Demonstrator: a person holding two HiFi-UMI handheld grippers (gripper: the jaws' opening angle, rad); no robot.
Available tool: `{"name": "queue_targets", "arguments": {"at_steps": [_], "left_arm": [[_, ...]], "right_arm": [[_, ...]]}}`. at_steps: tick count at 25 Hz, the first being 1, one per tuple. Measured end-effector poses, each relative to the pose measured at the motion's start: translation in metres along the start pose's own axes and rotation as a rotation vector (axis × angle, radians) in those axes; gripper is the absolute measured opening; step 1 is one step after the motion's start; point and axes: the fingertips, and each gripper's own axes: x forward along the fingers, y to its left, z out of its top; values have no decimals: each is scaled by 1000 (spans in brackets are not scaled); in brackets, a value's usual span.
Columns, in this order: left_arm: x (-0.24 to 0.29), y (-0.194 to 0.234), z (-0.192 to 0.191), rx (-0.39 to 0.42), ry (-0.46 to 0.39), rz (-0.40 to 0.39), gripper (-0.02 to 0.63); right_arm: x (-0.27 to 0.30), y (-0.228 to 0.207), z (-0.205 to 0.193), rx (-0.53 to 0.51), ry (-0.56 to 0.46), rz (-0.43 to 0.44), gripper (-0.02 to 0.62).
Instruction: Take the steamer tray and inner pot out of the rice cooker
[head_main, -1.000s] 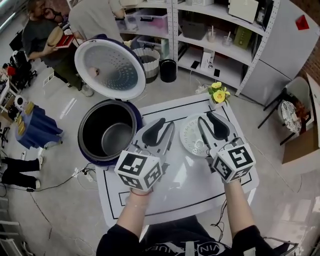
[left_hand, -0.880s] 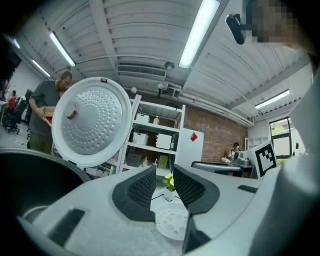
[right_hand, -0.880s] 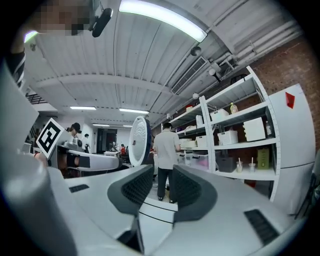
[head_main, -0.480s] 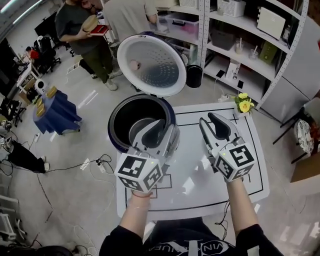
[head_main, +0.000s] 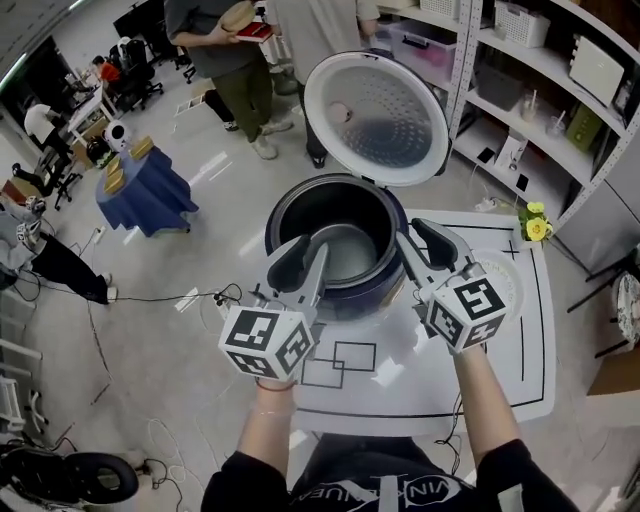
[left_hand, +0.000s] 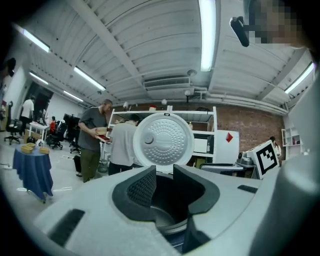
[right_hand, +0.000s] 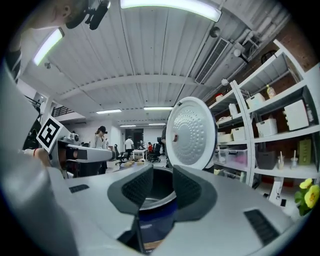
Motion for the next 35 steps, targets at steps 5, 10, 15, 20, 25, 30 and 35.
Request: {"name": "queue_targets", "arguments": {"at_steps": [5, 10, 15, 20, 25, 30, 35], "left_arm": [[-18, 42, -9, 11, 16, 104, 95], [-24, 74, -23, 29, 52, 190, 95], [-21, 96, -40, 17, 100, 236, 97], [-12, 104, -46, 7, 135, 239, 121], [-1, 104, -42, -29, 131, 205, 129], [6, 100, -42, -40, 140, 179, 129], [10, 103, -44, -32, 164, 178, 133]], "right_arm": [[30, 19, -12, -10, 42, 45, 107], [47, 15, -25, -30, 109, 22, 107], [53, -7, -44, -37, 197, -55, 108], [60, -17, -50, -24, 248, -78, 121], [63, -28, -48, 90, 243, -67, 144], [66, -31, -53, 137, 256, -50, 146], [71, -31, -57, 155, 273, -58, 146]]}}
